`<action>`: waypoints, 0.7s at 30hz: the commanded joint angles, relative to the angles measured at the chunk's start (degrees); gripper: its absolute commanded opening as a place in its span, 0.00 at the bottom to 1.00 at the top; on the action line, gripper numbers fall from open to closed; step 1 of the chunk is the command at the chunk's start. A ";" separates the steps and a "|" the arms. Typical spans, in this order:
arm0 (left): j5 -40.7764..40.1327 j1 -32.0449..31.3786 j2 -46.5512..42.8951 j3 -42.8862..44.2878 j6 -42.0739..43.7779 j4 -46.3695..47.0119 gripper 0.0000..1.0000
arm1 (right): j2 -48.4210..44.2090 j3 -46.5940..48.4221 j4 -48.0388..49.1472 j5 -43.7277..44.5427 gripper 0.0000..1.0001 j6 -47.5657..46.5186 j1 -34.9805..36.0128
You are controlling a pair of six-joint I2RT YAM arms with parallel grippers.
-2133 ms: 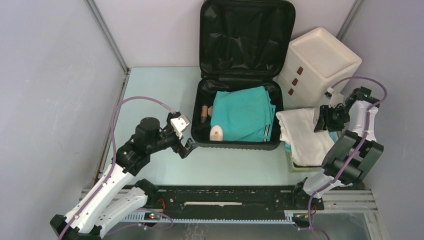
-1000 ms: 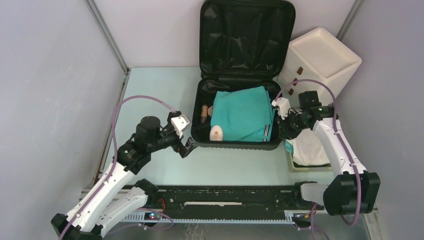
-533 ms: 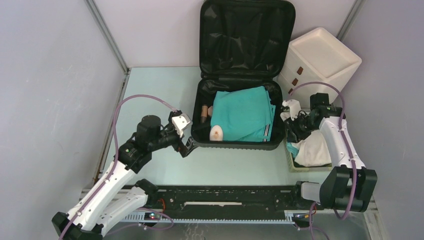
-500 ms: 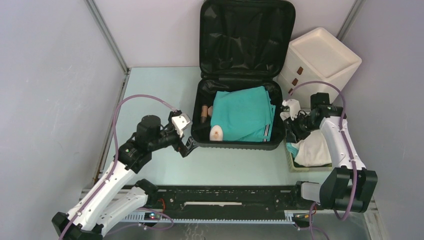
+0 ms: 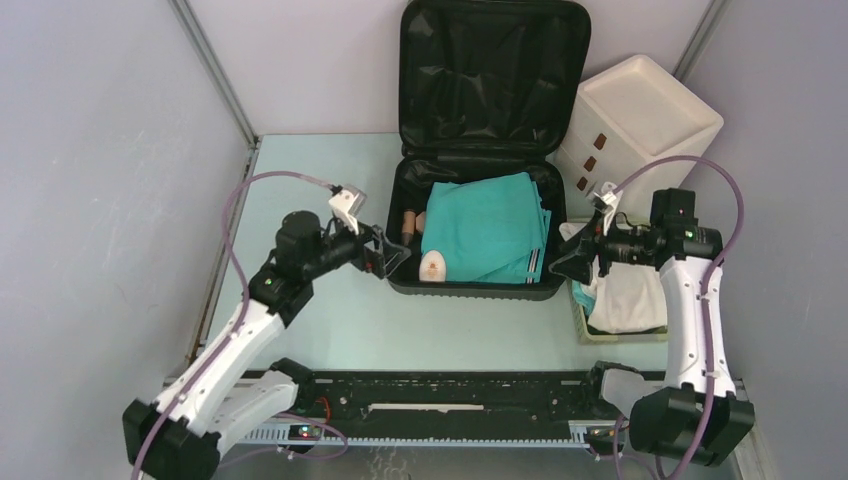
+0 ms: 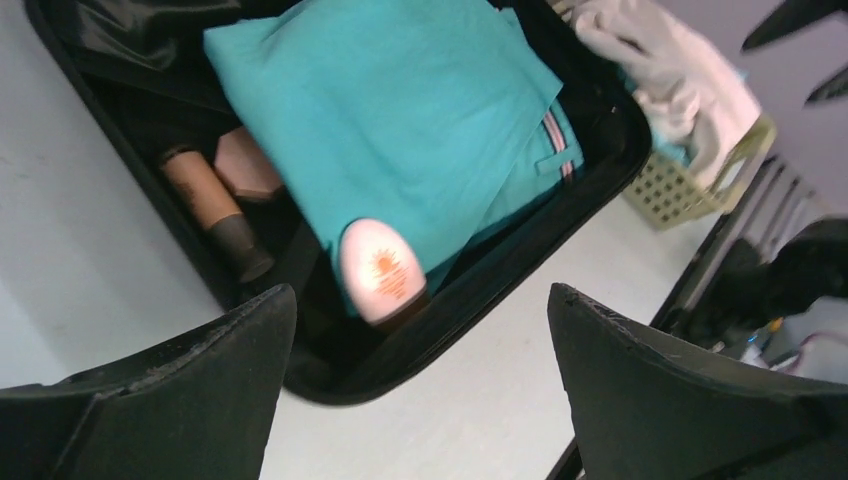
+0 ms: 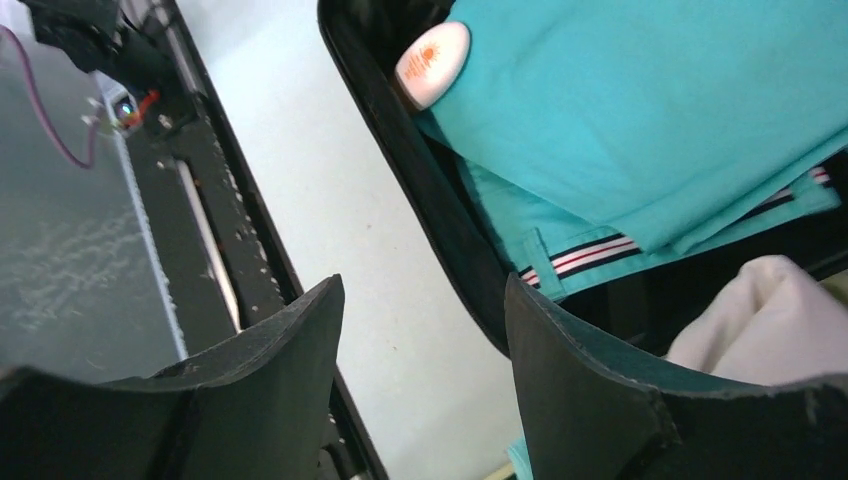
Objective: Open, take out, and arrange the luggage
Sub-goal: Adjust the clothes in the bin, then pick up the clothes from the opened luggage.
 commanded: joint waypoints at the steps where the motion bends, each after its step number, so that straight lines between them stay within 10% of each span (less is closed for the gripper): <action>1: 1.81 0.43 7.73 2.61 -16.12 12.99 1.00 | -0.96 -5.48 2.46 -13.02 0.68 -1.54 -6.35; 21: -7.29 0.31 51.84 35.02 -16.21 -4.15 0.89 | -6.66 -12.78 14.24 -8.36 0.71 6.70 -9.32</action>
